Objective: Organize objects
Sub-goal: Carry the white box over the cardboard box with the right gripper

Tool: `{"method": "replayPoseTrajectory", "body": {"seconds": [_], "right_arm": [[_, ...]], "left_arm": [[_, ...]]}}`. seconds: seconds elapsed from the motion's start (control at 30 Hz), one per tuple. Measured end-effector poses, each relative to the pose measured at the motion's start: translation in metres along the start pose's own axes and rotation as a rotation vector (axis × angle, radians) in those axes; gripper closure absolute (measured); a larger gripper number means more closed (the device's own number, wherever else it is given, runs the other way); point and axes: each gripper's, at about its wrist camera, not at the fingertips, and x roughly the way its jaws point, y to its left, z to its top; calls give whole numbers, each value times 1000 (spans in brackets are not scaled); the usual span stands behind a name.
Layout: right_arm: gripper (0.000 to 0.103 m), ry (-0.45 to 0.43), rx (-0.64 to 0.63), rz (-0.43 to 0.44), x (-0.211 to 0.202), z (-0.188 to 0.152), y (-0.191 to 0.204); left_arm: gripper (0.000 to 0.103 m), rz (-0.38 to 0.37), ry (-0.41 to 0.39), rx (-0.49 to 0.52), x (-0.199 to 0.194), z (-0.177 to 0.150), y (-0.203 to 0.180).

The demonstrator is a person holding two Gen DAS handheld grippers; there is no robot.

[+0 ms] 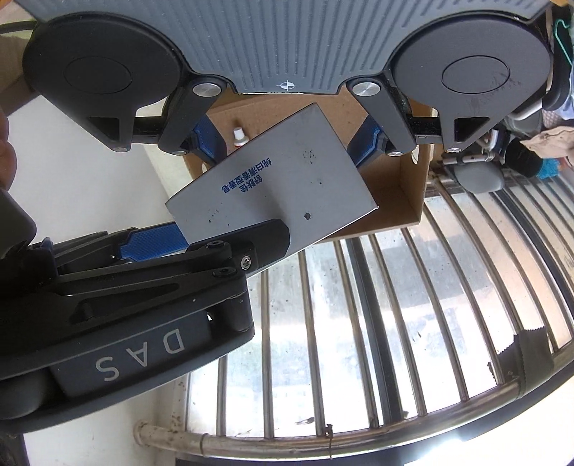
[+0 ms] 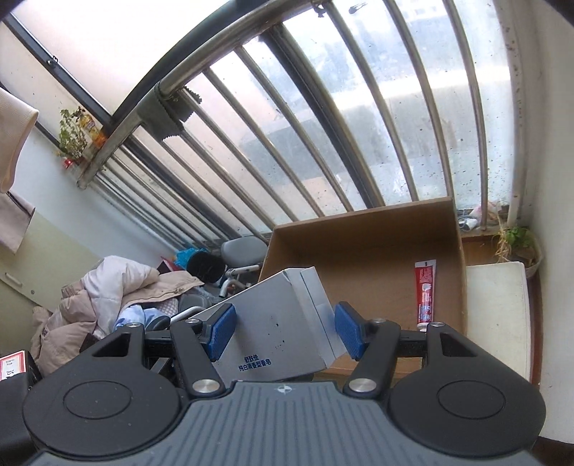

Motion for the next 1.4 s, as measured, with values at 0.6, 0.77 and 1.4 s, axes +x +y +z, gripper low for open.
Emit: {"method": "replayPoseTrajectory", "body": {"seconds": [0.6, 0.77, 1.4], "right_arm": [[38, -13, 19, -124, 26, -17, 65], [38, 11, 8, -140, 40, -12, 71], [38, 127, 58, 24, 129, 49, 25]], "left_arm": [[30, -108, 0, -43, -8, -9, 57], [29, -114, 20, -75, 1, -7, 67], [29, 47, 147, -79, 69, 29, 86]]}}
